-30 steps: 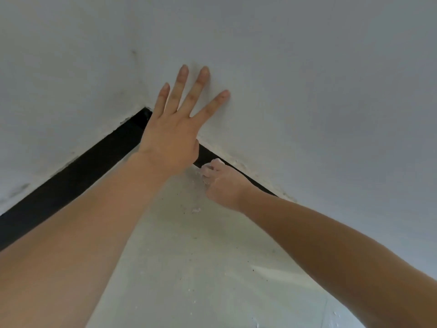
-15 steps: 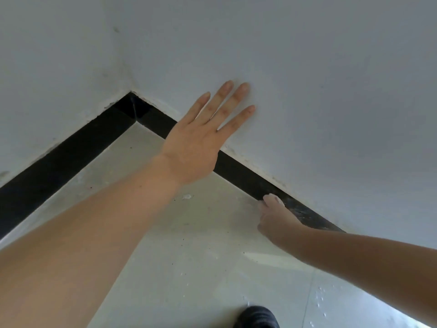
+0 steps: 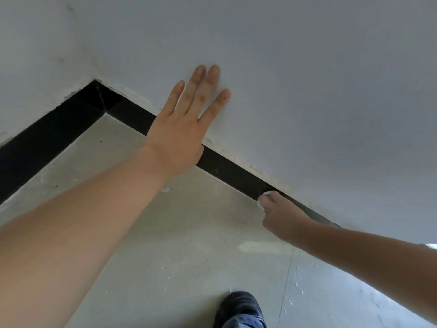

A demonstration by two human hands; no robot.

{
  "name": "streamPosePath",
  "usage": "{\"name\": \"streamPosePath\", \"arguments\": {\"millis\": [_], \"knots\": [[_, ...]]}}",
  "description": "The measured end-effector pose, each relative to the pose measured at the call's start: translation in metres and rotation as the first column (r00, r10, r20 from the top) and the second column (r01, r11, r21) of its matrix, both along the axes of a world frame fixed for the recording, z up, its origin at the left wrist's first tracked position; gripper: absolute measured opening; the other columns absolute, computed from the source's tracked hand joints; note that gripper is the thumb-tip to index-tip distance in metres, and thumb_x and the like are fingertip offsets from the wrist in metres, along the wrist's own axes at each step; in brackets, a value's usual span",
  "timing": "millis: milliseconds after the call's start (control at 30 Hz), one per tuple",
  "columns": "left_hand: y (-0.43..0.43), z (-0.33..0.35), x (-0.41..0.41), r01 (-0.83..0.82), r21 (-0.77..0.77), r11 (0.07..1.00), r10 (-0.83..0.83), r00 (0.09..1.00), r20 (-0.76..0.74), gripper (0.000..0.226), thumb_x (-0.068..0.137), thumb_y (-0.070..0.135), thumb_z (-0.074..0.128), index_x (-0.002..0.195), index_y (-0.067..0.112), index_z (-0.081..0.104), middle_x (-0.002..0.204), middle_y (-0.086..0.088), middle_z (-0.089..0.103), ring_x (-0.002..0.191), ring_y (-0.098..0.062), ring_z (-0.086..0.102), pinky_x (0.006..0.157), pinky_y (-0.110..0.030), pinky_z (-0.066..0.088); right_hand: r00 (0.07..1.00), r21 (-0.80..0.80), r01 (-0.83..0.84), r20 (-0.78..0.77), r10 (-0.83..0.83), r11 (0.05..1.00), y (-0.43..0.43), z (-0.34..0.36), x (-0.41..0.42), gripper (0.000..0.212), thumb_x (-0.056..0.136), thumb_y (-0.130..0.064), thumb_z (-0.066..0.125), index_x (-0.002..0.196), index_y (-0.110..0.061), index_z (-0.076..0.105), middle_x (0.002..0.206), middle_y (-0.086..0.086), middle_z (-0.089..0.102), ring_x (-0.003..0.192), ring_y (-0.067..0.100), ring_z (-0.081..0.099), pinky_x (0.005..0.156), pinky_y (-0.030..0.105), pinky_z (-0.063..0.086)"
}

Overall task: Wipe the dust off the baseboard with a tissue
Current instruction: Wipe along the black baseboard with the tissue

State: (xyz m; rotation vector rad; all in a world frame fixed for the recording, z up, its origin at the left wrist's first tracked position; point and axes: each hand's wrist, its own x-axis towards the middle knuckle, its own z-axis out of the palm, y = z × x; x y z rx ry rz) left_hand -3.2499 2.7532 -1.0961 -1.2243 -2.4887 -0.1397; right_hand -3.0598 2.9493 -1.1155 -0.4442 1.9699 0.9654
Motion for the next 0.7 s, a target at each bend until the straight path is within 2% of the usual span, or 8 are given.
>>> {"name": "streamPosePath", "arguments": {"millis": [100, 167, 267, 400, 467, 567, 633, 700], "knots": [[0.001, 0.0, 0.001, 0.011, 0.044, 0.999, -0.011, 1.0, 0.0, 0.099, 0.075, 0.004, 0.055, 0.155, 0.013, -0.003, 0.158, -0.021, -0.01, 0.147, -0.038, -0.006, 0.12, -0.047, 0.002, 0.996, -0.035, 0.002, -0.089, -0.005, 0.999, -0.019, -0.002, 0.004, 0.025, 0.082, -0.019, 0.069, 0.107, -0.018, 0.068, 0.109, 0.004, 0.059, 0.11, 0.029, 0.042, 0.101, 0.045, 0.03], [0.001, 0.0, 0.002, 0.016, 0.049, 0.999, -0.017, 1.0, 0.005, 0.098, 0.075, 0.003, 0.055, 0.155, 0.012, 0.0, 0.159, -0.022, -0.007, 0.147, -0.039, -0.004, 0.119, -0.047, 0.001, 0.986, -0.109, -0.125, -0.12, 0.112, 0.986, -0.037, -0.007, -0.012, 0.024, 0.085, -0.015, 0.065, 0.109, -0.015, 0.068, 0.112, 0.006, 0.061, 0.115, 0.03, 0.041, 0.109, 0.049, 0.025], [0.0, 0.002, 0.003, 0.004, 0.029, 1.0, -0.004, 1.0, 0.008, 0.098, 0.076, 0.004, 0.055, 0.154, 0.012, -0.004, 0.158, -0.022, -0.01, 0.147, -0.038, -0.006, 0.118, -0.047, -0.002, 0.912, -0.162, -0.306, -0.333, 0.239, 0.938, -0.05, -0.014, -0.057, 0.028, 0.087, -0.014, 0.06, 0.114, -0.012, 0.067, 0.124, 0.01, 0.058, 0.124, 0.029, 0.04, 0.112, 0.047, 0.024], [0.0, 0.004, 0.005, -0.013, -0.022, 1.0, 0.013, 1.0, 0.004, 0.098, 0.079, 0.009, 0.052, 0.153, 0.012, -0.012, 0.157, -0.022, -0.016, 0.146, -0.038, -0.011, 0.118, -0.047, -0.004, 0.862, -0.276, -0.351, -0.467, 0.194, 0.895, -0.042, 0.008, -0.08, 0.017, 0.064, -0.024, 0.08, 0.081, -0.021, 0.079, 0.104, -0.001, 0.07, 0.107, 0.017, 0.06, 0.092, 0.032, 0.038], [-0.002, 0.006, 0.003, 0.001, -0.008, 1.0, -0.001, 1.0, 0.01, 0.099, 0.078, 0.009, 0.053, 0.153, 0.014, -0.011, 0.157, -0.02, -0.016, 0.146, -0.036, -0.011, 0.118, -0.047, -0.004, 0.888, -0.282, -0.302, -0.43, 0.162, 0.91, -0.025, 0.015, -0.062, 0.014, 0.071, -0.02, 0.075, 0.083, -0.014, 0.079, 0.114, 0.005, 0.068, 0.115, 0.023, 0.058, 0.094, 0.034, 0.045], [-0.007, 0.008, 0.0, 0.013, -0.022, 1.0, -0.012, 1.0, 0.029, 0.098, 0.08, 0.01, 0.052, 0.153, 0.018, -0.013, 0.157, -0.016, -0.021, 0.147, -0.032, -0.015, 0.118, -0.045, -0.006, 0.974, -0.304, -0.09, -0.226, 0.02, 0.948, 0.001, 0.003, -0.024, 0.021, 0.086, -0.005, 0.058, 0.098, 0.007, 0.072, 0.132, 0.021, 0.054, 0.13, 0.038, 0.04, 0.105, 0.043, 0.036], [-0.008, 0.01, 0.0, 0.021, -0.031, 0.999, -0.02, 0.999, 0.036, 0.094, 0.083, 0.012, 0.049, 0.153, 0.02, -0.014, 0.157, -0.015, -0.022, 0.147, -0.03, -0.016, 0.117, -0.045, -0.007, 0.994, -0.151, -0.043, -0.103, 0.027, 0.988, 0.001, -0.001, -0.007, 0.02, 0.087, -0.012, 0.061, 0.102, -0.008, 0.073, 0.122, 0.014, 0.06, 0.122, 0.035, 0.041, 0.103, 0.044, 0.036], [-0.008, 0.011, 0.0, 0.032, -0.008, 0.999, -0.031, 0.999, 0.042, 0.092, 0.083, 0.012, 0.049, 0.154, 0.02, -0.01, 0.158, -0.015, -0.019, 0.147, -0.03, -0.014, 0.118, -0.045, -0.006, 0.995, -0.094, 0.079, -0.05, -0.084, 0.992, -0.012, 0.002, -0.007, 0.019, 0.087, -0.016, 0.063, 0.104, -0.018, 0.07, 0.106, 0.006, 0.062, 0.107, 0.03, 0.044, 0.097, 0.043, 0.036]]}}
